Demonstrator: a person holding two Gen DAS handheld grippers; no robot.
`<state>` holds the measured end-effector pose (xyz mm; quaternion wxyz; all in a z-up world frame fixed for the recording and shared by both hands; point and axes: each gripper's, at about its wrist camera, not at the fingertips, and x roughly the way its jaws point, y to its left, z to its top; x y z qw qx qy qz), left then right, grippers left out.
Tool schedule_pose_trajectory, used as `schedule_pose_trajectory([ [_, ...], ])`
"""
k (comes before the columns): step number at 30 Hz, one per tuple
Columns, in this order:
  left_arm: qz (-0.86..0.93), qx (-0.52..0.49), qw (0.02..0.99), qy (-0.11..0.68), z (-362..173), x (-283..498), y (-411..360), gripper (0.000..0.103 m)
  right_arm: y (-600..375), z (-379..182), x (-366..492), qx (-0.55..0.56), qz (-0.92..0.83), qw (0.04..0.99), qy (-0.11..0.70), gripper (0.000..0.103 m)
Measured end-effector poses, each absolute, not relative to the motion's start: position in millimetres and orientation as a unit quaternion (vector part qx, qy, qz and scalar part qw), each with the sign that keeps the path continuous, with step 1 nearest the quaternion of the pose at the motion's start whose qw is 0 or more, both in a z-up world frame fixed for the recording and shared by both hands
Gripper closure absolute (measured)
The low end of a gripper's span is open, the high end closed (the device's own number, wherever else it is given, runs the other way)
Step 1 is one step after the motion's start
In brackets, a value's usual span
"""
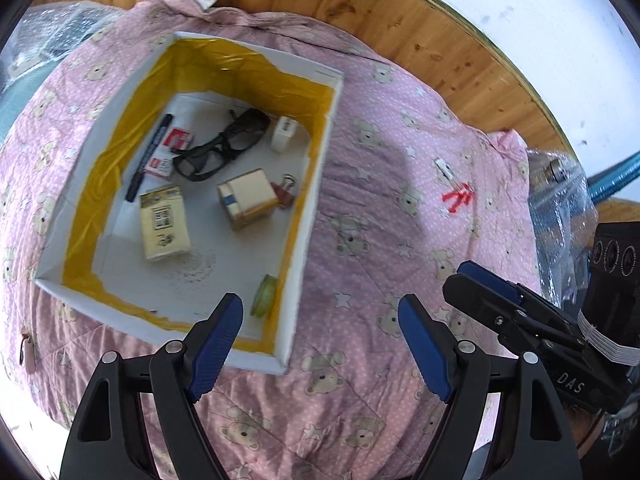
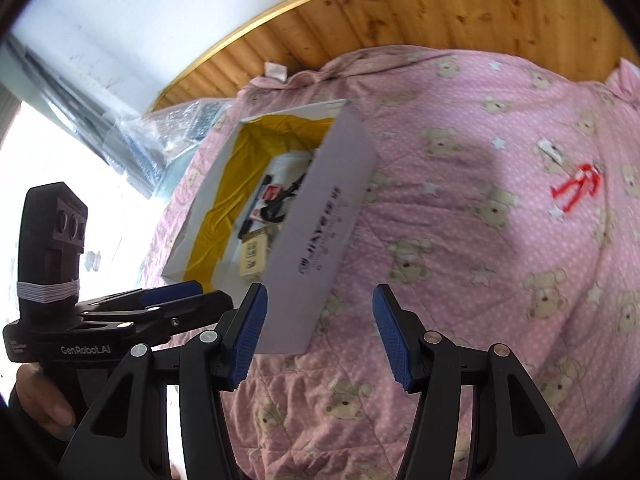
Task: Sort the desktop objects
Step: 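Move both open grippers away from the box toward the red figure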
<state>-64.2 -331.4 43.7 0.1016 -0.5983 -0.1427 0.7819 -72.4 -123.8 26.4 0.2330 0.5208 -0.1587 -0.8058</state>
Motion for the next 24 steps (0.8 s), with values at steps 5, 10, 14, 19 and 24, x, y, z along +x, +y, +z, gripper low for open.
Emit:
schedule_pose_trajectory([
  [5, 0.777, -0.604, 0.130, -0.121, 45.2, -74.6, -298.1, 0.022, -87.5, 19.1, -68.4, 0.517, -0.813, 0.192, -0.187, 0.044],
  [10, 0.773, -0.608, 0.154, -0.095, 46.3, -90.1, -263.9, 0.022, -61.3, 12.7, -70.1, 0.515, -0.815, 0.163, -0.209, 0.044],
  [14, 0.770, -0.610, 0.168, -0.080, 44.9, -102.1, -240.2, 0.022, -45.1, 8.0, -75.8, 0.513, -0.817, 0.145, -0.221, 0.044],
  [19, 0.763, -0.617, 0.184, -0.059, 37.8, -116.8, -213.5, 0.022, -28.4, -0.1, -87.7, 0.514, -0.816, 0.129, -0.232, 0.044],
  [24, 0.753, -0.627, 0.191, -0.048, 27.2, -134.7, -193.7, 0.022, -10.3, -9.2, -97.9, 0.517, -0.813, 0.113, -0.241, 0.044],
])
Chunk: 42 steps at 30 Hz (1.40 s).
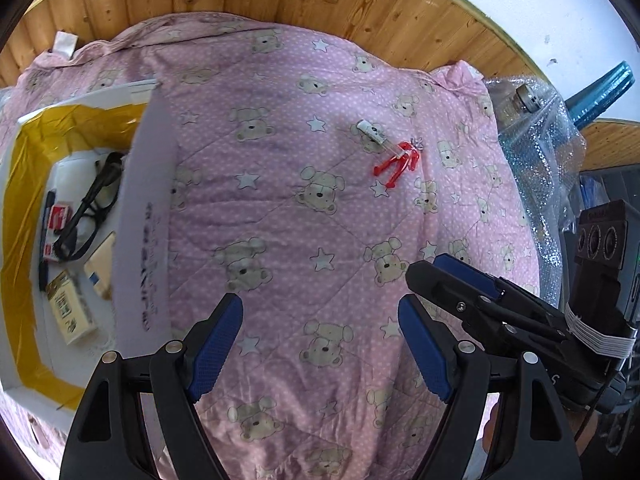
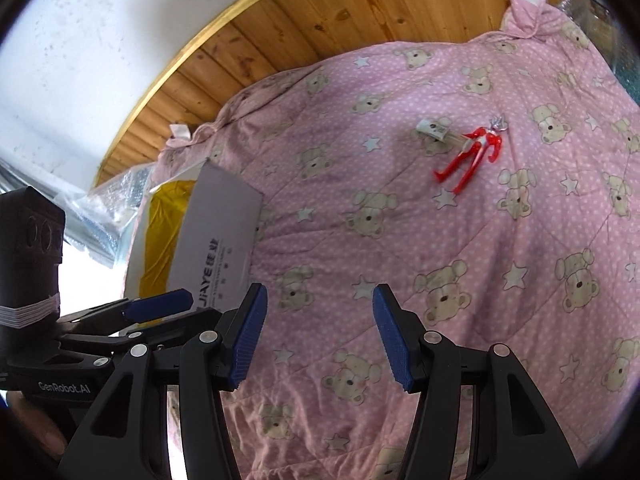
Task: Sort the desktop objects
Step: 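Move both open grippers away from the box toward the red figure, then grasp the small white bottle with left gripper while right gripper grasps the red toy figure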
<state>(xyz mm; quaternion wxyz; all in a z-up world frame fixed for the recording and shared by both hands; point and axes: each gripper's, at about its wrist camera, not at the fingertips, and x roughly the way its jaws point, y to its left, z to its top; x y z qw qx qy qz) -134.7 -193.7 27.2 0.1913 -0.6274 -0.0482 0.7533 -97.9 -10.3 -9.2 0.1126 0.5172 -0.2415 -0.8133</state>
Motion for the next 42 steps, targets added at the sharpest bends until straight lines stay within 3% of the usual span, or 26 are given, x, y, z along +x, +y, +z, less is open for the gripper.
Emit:
schedule_pose_trajectory([
  [23, 0.718, -0.668, 0.197, -0.012, -36.6, -236.8, -121.5, 0.022, 78.6, -71.9, -201.0, 0.520, -0.808, 0.007, -0.277, 0.044],
  [33, 0.721, -0.666, 0.175, -0.076, -43.1, -282.8, -128.1, 0.022, 89.9, -122.6, -236.3, 0.544, -0.807, -0.026, -0.230, 0.046],
  [39, 0.709, -0.671, 0.193, -0.099, -51.0, -308.3, -97.6, 0.022, 97.4, -136.0, -230.1, 0.534, -0.817, -0.023, -0.214, 0.072],
  [40, 0.705, -0.674, 0.198, -0.098, -55.0, -311.6, -88.1, 0.022, 99.4, -136.2, -228.0, 0.534, -0.818, -0.023, -0.214, 0.091],
  [42, 0.699, -0.679, 0.203, -0.094, -62.4, -316.0, -70.9, 0.022, 108.2, -137.5, -221.3, 0.537, -0.813, -0.025, -0.222, 0.094],
])
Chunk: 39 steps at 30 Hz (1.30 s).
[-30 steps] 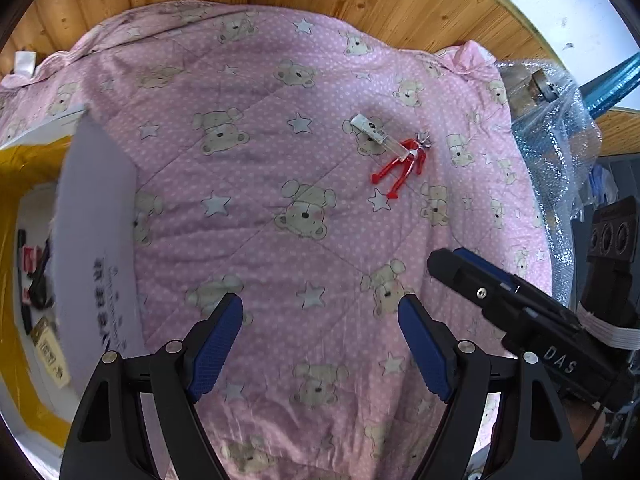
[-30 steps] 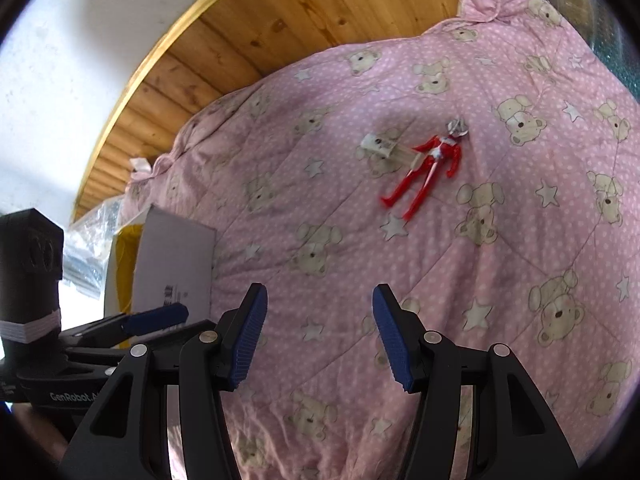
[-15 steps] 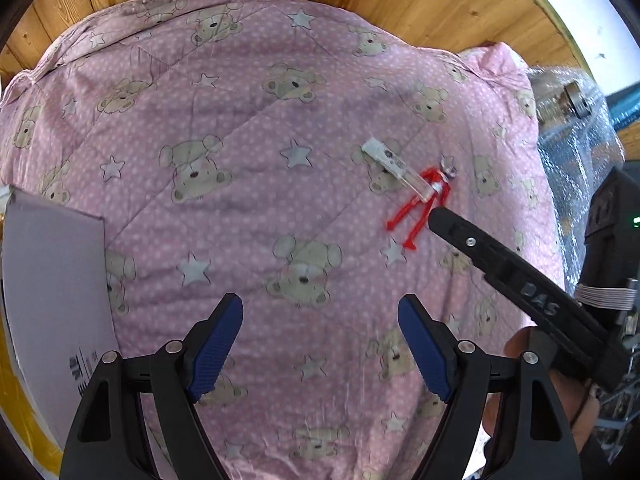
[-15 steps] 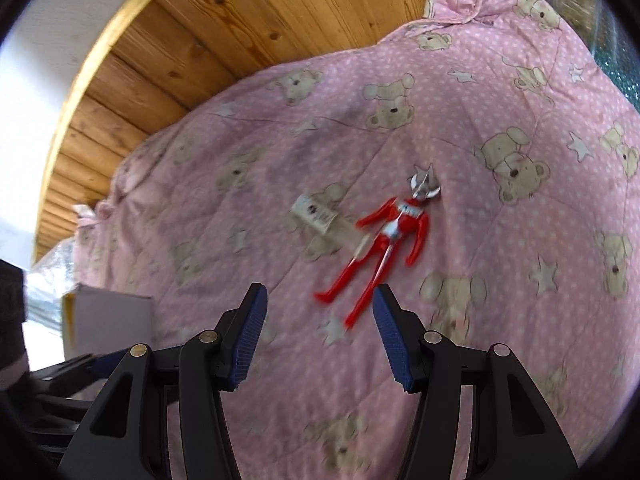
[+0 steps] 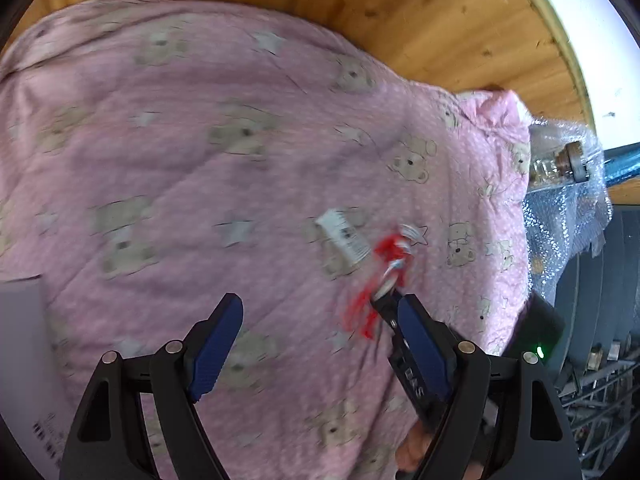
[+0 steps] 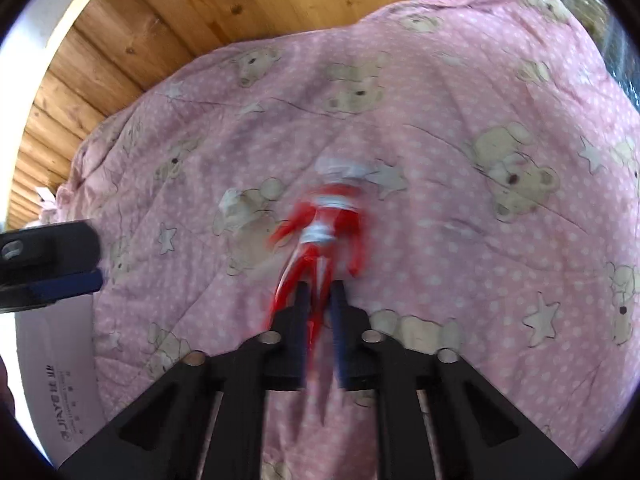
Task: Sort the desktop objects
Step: 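Grasp the small white bottle with left gripper while right gripper grasps the red toy figure, then carry the white bottle in left gripper and red figure in right gripper over the box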
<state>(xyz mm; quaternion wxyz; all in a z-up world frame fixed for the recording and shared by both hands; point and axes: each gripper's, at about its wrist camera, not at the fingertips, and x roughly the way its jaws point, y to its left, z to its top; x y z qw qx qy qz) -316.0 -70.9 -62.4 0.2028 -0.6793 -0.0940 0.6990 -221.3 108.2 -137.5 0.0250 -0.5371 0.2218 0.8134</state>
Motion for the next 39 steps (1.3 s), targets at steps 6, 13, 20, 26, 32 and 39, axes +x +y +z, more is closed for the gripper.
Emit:
schedule_pose_trajectory([
  [6, 0.699, -0.682, 0.202, -0.065, -93.2, -320.9, -22.6, 0.022, 129.5, -129.3, -193.3, -0.534, 0.815, 0.035, 0.221, 0.094],
  [13, 0.729, -0.658, 0.188, 0.008, -119.0, -309.8, -1.0, 0.022, 139.5, -124.7, -174.9, -0.530, 0.813, 0.033, 0.239, 0.094],
  [20, 0.769, -0.608, 0.184, 0.067, -114.7, -296.8, -16.4, 0.083, 140.8, -130.9, -173.4, -0.524, 0.808, 0.032, 0.269, 0.094],
  [26, 0.765, -0.619, 0.181, 0.001, -103.5, -305.3, -47.3, 0.083, 138.1, -125.9, -171.1, -0.515, 0.809, 0.031, 0.282, 0.094],
  [32, 0.757, -0.621, 0.203, -0.011, -80.0, -291.5, -52.9, 0.083, 130.4, -116.6, -168.7, -0.514, 0.809, 0.016, 0.285, 0.094],
  [39, 0.760, -0.616, 0.209, -0.010, -57.7, -269.3, -68.4, 0.083, 113.1, -100.0, -161.6, -0.515, 0.815, 0.003, 0.267, 0.094],
])
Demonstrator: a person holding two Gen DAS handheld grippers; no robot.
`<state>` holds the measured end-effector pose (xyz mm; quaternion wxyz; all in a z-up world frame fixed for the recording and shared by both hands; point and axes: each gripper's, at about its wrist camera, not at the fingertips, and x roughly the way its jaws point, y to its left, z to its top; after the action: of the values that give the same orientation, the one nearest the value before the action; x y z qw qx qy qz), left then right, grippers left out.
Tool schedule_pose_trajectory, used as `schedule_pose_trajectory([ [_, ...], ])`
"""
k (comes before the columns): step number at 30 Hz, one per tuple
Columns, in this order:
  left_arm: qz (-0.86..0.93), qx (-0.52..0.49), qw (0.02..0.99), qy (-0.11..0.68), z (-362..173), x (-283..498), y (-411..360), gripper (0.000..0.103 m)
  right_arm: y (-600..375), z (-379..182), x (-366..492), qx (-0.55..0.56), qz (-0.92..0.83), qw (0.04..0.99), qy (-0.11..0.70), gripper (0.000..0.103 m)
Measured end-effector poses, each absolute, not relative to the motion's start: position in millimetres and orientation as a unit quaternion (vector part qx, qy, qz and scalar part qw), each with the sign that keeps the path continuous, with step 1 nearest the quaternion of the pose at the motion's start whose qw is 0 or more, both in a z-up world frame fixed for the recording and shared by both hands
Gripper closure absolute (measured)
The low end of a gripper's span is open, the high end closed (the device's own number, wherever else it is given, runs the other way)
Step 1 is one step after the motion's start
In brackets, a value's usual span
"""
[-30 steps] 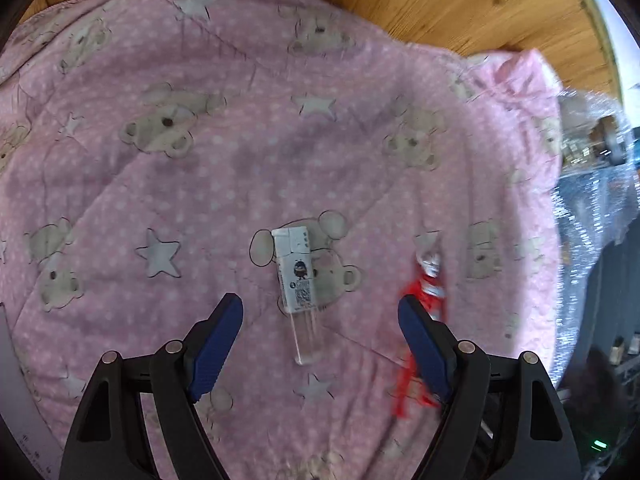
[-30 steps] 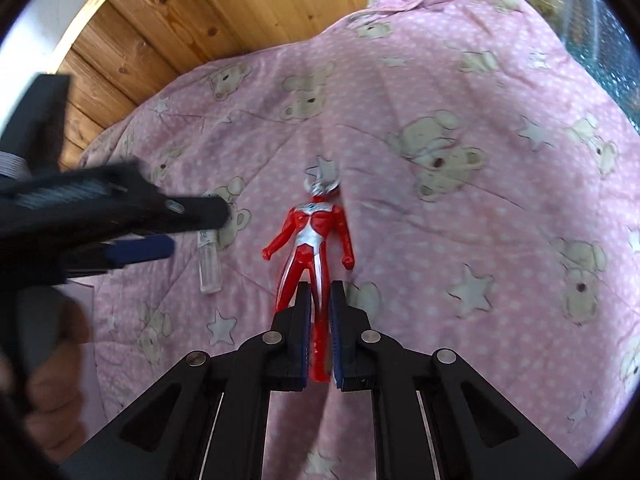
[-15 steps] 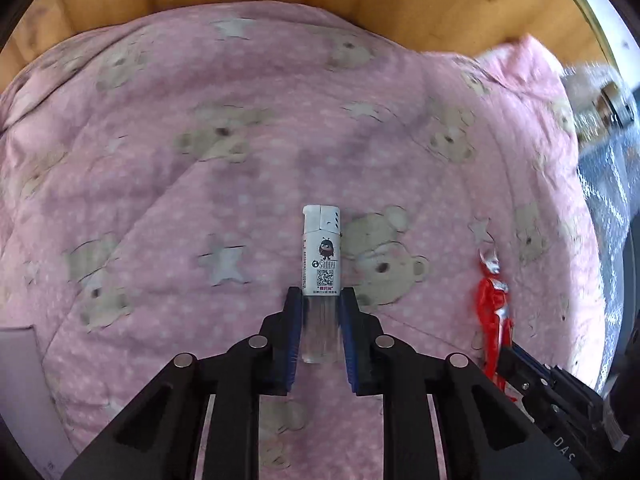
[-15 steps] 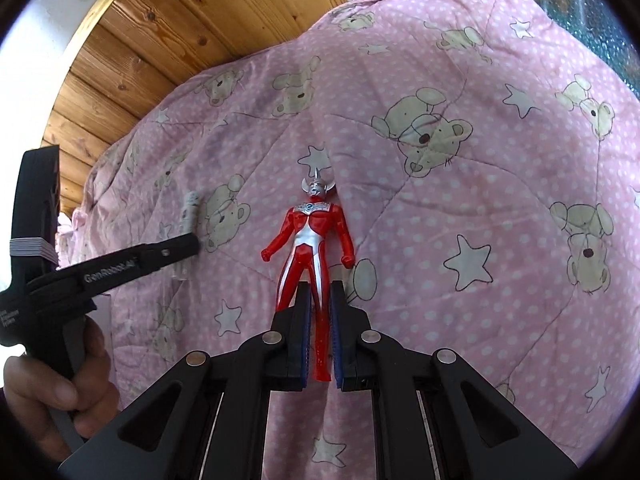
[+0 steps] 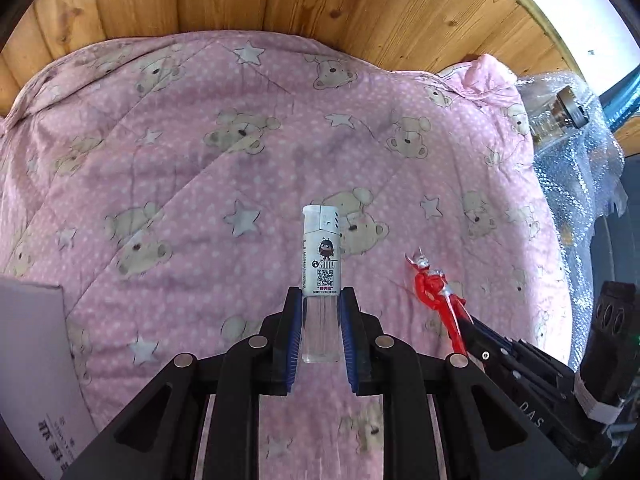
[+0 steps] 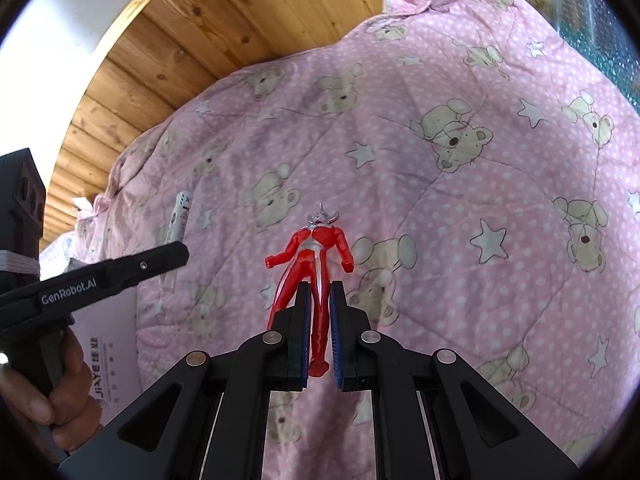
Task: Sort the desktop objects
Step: 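Carry the white bottle in left gripper and red figure in right gripper over the box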
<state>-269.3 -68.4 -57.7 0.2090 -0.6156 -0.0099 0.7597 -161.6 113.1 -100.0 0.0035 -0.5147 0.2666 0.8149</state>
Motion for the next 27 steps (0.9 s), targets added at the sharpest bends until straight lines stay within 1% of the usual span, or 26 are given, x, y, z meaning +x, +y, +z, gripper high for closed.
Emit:
schedule_pose_trajectory([
  [9, 0.764, -0.610, 0.209, -0.020, -25.3, -227.2, -110.8, 0.083, 86.3, -67.8, -144.5, -0.507, 0.823, -0.019, 0.256, 0.094],
  [27, 0.799, -0.564, 0.202, -0.052, 49.6, -144.0, -177.3, 0.083, -5.3, -4.8, -95.7, -0.500, 0.838, -0.101, 0.192, 0.094],
])
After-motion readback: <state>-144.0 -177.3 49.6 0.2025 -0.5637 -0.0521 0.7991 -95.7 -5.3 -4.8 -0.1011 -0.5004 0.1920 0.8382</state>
